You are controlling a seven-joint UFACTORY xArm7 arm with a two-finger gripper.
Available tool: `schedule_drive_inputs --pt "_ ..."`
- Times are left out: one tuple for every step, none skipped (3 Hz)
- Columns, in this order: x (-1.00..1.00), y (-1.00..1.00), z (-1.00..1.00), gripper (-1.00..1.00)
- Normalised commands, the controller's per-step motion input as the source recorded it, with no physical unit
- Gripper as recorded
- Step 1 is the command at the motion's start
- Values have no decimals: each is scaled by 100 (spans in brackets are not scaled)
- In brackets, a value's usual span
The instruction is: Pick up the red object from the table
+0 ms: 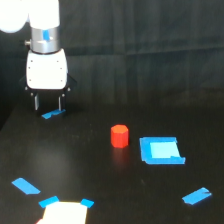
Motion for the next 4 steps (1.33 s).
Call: schedule_drive_inputs --pt "100 -100 -100 100" --pt "100 -100 -45 100" --pt "100 28 -53 -45" --pt "100 -100 -22 100"
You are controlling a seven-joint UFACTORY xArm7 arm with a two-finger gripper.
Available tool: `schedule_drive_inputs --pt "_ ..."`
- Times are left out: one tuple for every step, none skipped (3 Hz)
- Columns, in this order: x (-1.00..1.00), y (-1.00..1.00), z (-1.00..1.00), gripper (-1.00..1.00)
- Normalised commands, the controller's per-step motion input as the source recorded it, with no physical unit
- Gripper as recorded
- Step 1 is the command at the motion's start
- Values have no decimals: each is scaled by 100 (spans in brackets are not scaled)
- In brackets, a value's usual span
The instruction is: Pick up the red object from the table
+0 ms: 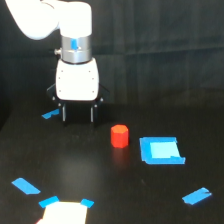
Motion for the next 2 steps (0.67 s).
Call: schedule_drive_inputs --pt "85 -100 -23 100" --pt "-40 -100 -100 22"
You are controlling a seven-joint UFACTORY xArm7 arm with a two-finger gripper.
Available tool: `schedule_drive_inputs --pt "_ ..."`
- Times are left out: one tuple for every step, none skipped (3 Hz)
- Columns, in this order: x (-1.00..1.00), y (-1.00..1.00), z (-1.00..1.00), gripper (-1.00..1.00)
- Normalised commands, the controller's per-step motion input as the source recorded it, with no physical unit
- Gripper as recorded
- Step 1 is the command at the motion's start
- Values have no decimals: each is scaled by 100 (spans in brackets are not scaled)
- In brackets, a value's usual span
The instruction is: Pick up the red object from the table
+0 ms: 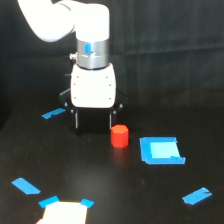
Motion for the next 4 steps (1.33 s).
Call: schedule_drive_inputs --pt "80 1 -100 71" --pt "100 20 -100 -48" --pt "100 33 -57 39" --pt "97 9 -9 -7"
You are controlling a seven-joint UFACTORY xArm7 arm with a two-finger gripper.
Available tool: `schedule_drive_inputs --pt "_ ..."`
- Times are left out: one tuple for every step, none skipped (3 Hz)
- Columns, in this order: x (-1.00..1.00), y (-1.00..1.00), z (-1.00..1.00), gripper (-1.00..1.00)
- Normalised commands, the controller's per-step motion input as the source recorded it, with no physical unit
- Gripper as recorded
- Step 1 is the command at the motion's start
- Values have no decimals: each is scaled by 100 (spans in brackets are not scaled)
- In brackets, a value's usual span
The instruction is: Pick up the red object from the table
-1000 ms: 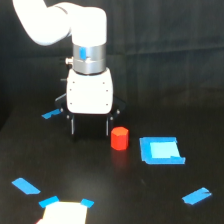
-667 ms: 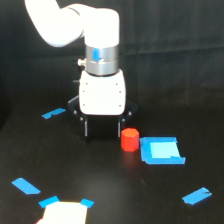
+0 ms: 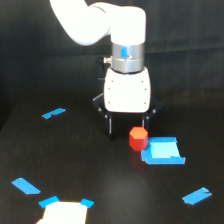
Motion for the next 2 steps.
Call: schedule_drive_inputs --pt "1 -5 -72 -100" --pt "13 -43 2 -98"
